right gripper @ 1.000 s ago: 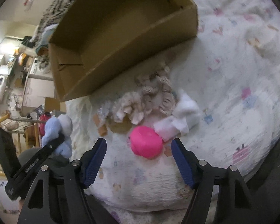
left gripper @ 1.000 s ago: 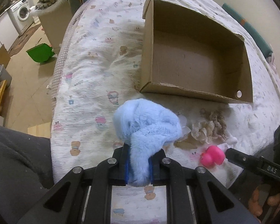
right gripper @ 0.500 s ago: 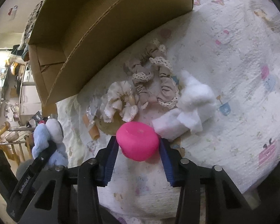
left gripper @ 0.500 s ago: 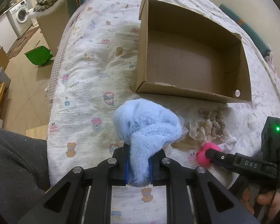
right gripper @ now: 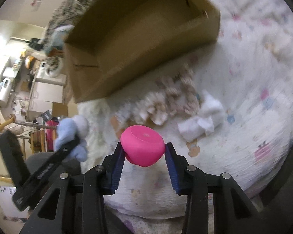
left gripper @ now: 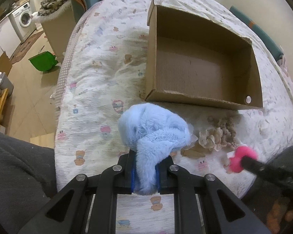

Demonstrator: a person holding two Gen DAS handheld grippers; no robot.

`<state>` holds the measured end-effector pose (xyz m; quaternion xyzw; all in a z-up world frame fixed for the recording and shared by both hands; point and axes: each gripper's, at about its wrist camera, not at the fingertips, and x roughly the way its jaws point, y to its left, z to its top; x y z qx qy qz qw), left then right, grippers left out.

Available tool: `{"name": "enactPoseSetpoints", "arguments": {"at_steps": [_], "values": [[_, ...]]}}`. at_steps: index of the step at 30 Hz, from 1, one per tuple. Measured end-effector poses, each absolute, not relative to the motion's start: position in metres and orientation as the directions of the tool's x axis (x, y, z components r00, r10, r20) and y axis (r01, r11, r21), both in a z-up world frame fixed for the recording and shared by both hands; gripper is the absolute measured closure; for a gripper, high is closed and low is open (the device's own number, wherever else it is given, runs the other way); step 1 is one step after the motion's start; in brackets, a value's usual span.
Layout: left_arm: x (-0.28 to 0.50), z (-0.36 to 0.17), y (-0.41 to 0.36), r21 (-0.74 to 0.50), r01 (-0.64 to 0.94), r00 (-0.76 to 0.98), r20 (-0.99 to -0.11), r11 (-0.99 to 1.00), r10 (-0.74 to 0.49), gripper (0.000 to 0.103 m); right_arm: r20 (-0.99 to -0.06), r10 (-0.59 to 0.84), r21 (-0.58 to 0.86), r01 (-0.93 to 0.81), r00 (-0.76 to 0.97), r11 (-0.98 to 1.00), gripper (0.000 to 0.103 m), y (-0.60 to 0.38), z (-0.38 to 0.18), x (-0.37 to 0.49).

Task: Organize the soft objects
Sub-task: 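Grasp the pink rubber toy with the right gripper while the left holds the scrunchie, then carry both items into the box and open both grippers to release them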

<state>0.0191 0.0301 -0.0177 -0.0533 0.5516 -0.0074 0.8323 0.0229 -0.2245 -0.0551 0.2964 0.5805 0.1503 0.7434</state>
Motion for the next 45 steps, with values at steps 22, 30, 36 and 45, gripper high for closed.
{"name": "enactPoseSetpoints", "arguments": {"at_steps": [22,30,36,45], "values": [[0.076,0.051,0.003,-0.054,0.028,0.532,-0.844,0.998,-0.06,0.089,-0.697,0.498,0.568,-0.026,0.516,0.823,0.059,-0.264,0.032,0.089],[0.11,0.035,-0.016,-0.02,0.062,0.515,-0.856,0.998,-0.049,0.089,-0.739,0.453,0.51,-0.025,0.499,0.86,0.059,-0.257,0.017,0.121],[0.131,0.02,-0.028,-0.004,0.079,0.502,-0.864,0.997,-0.043,0.089,-0.759,0.444,0.497,-0.017,0.476,0.867,0.059,-0.253,0.002,0.137],[0.142,-0.016,-0.031,-0.001,0.075,0.479,-0.877,0.997,-0.037,0.089,-0.793,0.423,0.456,-0.033,0.439,0.89,0.059,-0.24,-0.021,0.14]]}}
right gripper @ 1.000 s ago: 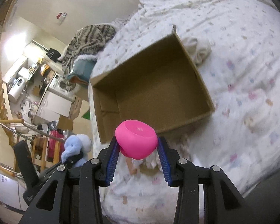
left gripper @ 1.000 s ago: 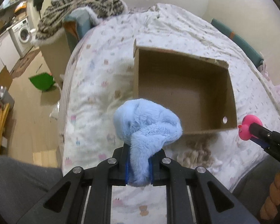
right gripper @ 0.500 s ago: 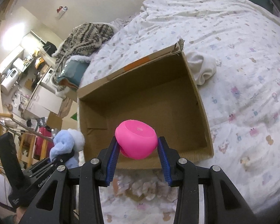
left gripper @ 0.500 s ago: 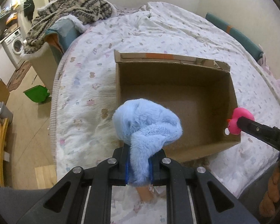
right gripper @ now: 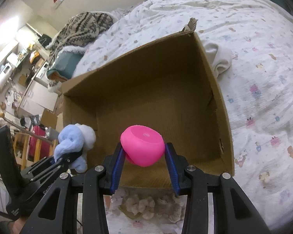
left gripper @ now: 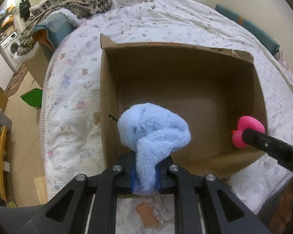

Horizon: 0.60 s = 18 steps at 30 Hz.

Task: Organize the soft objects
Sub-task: 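Carry both items into the box and open both grippers to release them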

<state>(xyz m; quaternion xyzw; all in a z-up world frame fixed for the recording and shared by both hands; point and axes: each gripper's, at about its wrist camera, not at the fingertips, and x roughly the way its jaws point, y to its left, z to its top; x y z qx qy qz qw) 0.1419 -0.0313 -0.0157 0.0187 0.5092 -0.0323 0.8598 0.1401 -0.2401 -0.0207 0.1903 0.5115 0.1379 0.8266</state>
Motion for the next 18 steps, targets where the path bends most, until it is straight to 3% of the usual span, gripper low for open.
{"name": "enactPoseSetpoints", "arguments": {"at_steps": [18], "values": [[0.146,-0.04,-0.041,-0.035,0.114,0.451,-0.889,0.993,-0.083,0.088,-0.885,0.314,0.322,-0.034,0.345,0.946,0.059,-0.23,-0.056,0.148]]}}
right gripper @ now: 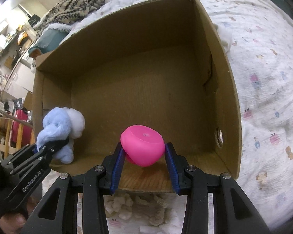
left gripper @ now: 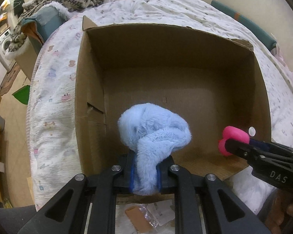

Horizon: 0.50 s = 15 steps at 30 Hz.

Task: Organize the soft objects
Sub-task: 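Carry both items into the box and open both grippers to release them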

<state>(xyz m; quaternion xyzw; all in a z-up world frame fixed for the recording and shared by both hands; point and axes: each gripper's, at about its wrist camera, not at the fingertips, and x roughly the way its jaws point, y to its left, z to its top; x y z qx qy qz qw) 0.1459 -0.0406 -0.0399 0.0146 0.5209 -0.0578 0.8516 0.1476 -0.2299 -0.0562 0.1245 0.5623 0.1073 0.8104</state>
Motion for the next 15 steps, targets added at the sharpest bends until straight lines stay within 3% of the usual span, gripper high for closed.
{"name": "enactPoseSetpoints", "arguments": {"at_steps": [15], "values": [[0.1413,-0.0379,-0.0394,-0.039,0.108,0.457,-0.885,0.993,-0.085,0.082,-0.892,0.293,0.298,-0.04,0.344,0.954,0.059,-0.2202,-0.0558,0.1501]]}}
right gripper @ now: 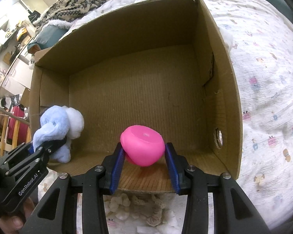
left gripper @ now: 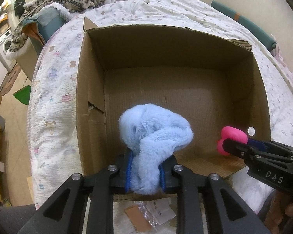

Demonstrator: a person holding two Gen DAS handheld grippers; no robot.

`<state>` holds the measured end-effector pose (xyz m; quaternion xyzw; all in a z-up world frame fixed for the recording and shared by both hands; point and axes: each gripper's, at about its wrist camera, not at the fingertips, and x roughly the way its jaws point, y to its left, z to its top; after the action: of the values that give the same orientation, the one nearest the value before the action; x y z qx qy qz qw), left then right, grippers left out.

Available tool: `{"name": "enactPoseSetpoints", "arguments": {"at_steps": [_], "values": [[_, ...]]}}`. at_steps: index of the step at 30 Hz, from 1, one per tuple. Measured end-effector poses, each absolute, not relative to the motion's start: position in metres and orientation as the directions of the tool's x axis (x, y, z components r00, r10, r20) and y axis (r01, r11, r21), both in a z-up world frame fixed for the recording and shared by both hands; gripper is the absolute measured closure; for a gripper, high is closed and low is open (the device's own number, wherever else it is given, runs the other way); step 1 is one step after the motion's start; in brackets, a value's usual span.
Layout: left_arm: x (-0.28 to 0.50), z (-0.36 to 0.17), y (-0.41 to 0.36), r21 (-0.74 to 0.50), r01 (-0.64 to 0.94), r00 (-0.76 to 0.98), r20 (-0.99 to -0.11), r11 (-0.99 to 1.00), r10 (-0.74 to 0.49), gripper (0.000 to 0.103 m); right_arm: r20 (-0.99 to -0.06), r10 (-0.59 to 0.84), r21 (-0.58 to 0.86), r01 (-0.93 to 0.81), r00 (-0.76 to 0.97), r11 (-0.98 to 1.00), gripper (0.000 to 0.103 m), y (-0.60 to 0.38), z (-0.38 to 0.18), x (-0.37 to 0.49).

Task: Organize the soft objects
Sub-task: 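Carry both items into the box and open both grippers to release them, then withdraw both grippers from the box back toward the remaining items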

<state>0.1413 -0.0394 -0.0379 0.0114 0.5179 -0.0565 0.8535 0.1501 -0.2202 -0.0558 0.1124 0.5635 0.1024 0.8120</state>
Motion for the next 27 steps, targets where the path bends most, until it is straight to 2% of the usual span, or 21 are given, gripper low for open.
{"name": "enactPoseSetpoints", "arguments": {"at_steps": [8,10,12,14,15,18,27], "values": [[0.139,-0.036,-0.04,-0.042,0.113,0.462,-0.882,0.993,-0.09,0.073,-0.885,0.298,0.302,-0.046,0.358,0.952,0.059,-0.222,-0.054,0.147],[0.138,-0.034,-0.041,-0.046,0.116,0.466,-0.88,0.992,-0.096,0.065,-0.882,0.304,0.309,-0.046,0.36,0.95,0.059,-0.223,-0.052,0.147],[0.137,-0.032,-0.041,-0.053,0.116,0.473,-0.875,0.992,-0.102,0.046,-0.874,0.318,0.325,-0.043,0.366,0.945,0.057,-0.225,-0.051,0.147],[0.136,-0.028,-0.042,-0.056,0.12,0.485,-0.868,0.991,-0.108,0.039,-0.863,0.33,0.341,-0.041,0.382,0.939,0.042,-0.228,-0.047,0.146],[0.135,-0.026,-0.043,-0.055,0.124,0.49,-0.865,0.991,-0.109,0.039,-0.857,0.331,0.345,-0.038,0.396,0.938,0.032,-0.229,-0.044,0.146],[0.134,-0.023,-0.046,-0.05,0.137,0.503,-0.857,0.989,-0.113,0.039,-0.835,0.333,0.356,-0.03,0.438,0.934,0.025,-0.234,-0.036,0.144],[0.131,-0.016,-0.038,-0.048,0.106,0.532,-0.841,0.993,-0.097,0.039,-0.823,0.319,0.36,-0.003,0.469,0.933,0.023,-0.243,-0.029,0.14]]}}
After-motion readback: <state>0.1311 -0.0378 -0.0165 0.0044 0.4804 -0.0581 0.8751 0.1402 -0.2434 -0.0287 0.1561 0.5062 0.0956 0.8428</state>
